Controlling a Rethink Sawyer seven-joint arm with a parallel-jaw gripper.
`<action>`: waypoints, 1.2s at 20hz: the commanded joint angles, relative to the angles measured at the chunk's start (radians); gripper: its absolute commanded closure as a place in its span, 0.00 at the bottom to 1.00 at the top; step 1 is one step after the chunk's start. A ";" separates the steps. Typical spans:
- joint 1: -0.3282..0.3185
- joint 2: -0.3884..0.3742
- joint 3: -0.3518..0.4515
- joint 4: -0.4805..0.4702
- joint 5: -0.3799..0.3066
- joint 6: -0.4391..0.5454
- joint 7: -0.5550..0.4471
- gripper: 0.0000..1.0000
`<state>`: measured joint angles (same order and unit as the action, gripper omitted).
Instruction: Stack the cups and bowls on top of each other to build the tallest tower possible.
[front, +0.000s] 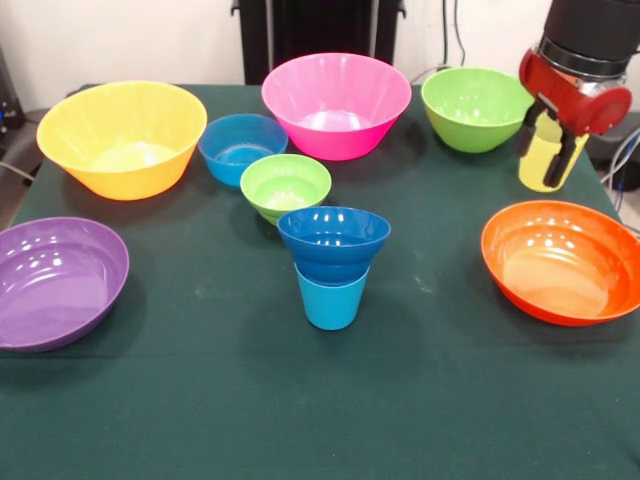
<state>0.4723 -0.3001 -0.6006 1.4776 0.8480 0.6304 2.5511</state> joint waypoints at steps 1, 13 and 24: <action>0.025 -0.007 0.116 -0.002 -0.012 0.041 0.245 0.00; 0.035 -0.023 0.129 0.033 -0.009 0.022 0.248 0.00; 0.050 -0.043 0.134 0.076 -0.011 0.009 0.246 0.00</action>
<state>0.5089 -0.3610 -0.6009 1.4857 0.8478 0.6306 2.5817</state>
